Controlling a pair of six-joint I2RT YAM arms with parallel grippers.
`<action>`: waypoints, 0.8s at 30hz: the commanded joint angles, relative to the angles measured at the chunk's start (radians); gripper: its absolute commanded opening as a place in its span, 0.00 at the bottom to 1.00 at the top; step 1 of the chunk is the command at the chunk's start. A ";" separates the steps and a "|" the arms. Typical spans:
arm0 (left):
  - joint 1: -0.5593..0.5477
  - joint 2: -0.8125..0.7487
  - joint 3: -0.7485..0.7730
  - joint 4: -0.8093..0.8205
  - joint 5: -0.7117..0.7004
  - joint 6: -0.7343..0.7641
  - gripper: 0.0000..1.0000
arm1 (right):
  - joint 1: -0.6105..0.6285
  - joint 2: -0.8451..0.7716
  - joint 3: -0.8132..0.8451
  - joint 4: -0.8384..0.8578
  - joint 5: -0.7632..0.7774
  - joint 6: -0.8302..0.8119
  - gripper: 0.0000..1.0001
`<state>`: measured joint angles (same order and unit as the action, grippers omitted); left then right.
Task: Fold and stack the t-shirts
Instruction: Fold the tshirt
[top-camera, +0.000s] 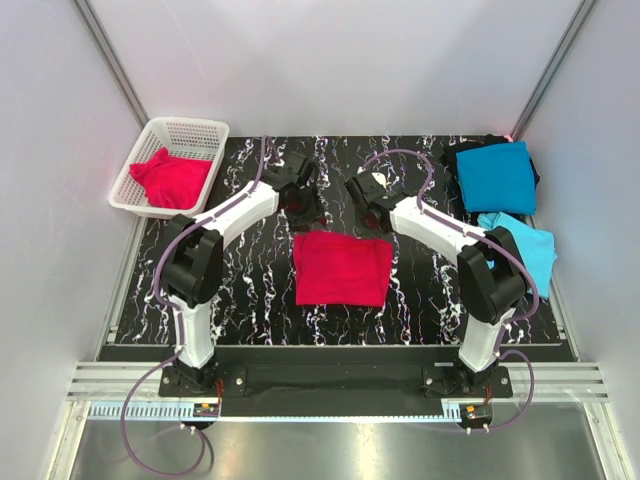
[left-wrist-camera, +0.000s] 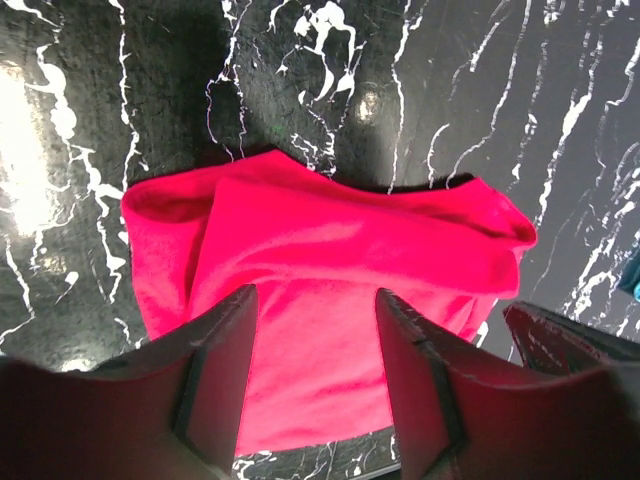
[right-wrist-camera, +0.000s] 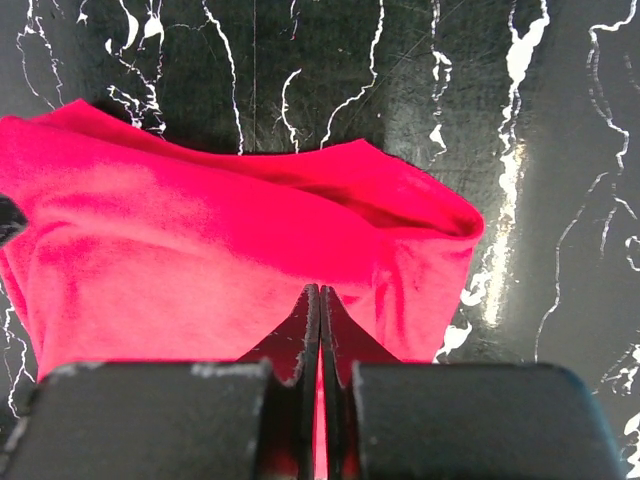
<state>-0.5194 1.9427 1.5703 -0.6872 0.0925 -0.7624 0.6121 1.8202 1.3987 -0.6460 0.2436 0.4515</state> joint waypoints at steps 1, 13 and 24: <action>-0.011 0.031 0.025 0.015 0.001 -0.006 0.49 | -0.003 0.016 0.011 0.042 -0.026 0.006 0.00; -0.022 0.058 -0.049 0.014 -0.086 -0.008 0.34 | -0.005 0.034 -0.033 0.068 -0.007 0.007 0.00; -0.022 0.122 -0.015 0.011 -0.119 0.006 0.38 | -0.086 0.129 -0.092 0.126 -0.079 0.003 0.02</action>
<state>-0.5377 2.0392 1.5253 -0.6876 0.0139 -0.7677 0.5568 1.9244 1.3243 -0.5510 0.1864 0.4530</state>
